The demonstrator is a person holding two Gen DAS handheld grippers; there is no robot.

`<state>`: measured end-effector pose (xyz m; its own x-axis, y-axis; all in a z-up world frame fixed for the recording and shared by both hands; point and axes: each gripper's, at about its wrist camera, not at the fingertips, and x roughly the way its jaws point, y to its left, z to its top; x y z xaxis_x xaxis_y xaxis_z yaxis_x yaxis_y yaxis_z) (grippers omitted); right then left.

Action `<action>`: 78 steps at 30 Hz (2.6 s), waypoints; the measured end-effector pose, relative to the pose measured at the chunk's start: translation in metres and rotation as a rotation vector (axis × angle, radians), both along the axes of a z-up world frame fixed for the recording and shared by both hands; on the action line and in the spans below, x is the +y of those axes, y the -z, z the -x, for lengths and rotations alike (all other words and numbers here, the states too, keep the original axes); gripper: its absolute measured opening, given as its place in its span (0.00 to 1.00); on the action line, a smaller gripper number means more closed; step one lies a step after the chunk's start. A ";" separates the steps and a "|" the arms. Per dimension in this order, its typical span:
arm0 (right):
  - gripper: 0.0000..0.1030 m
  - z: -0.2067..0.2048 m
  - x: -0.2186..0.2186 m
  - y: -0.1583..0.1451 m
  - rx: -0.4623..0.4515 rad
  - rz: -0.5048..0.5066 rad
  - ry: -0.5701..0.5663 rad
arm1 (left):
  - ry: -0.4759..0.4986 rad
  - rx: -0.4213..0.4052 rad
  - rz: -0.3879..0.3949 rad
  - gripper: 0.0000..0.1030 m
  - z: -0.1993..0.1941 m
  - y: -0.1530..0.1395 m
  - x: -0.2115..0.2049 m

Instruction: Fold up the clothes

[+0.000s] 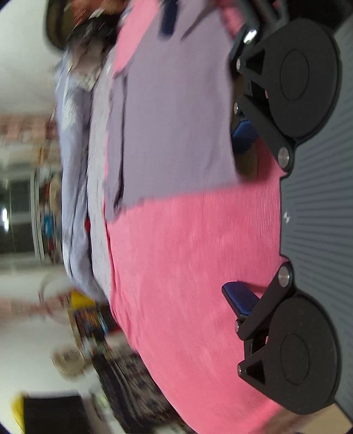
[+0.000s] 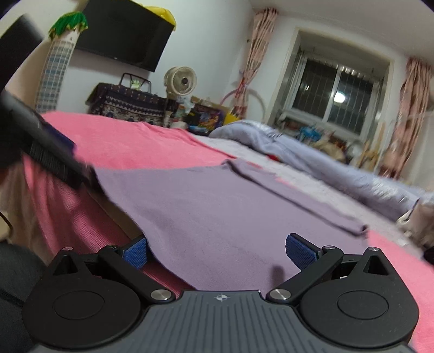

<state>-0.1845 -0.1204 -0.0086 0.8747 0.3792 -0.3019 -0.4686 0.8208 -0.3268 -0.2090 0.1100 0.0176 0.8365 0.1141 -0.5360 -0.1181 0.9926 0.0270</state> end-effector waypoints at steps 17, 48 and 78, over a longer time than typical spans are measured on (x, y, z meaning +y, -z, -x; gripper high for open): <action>1.00 0.006 -0.095 0.020 -0.114 0.041 0.520 | -0.065 -0.011 0.069 1.00 0.002 0.003 0.017; 1.00 0.009 0.038 -0.024 0.047 -0.047 -0.179 | -0.072 -0.004 0.122 1.00 0.003 0.006 0.020; 1.00 -0.003 -0.127 0.029 -0.083 -0.041 0.693 | -0.057 0.000 0.082 1.00 0.006 0.008 0.016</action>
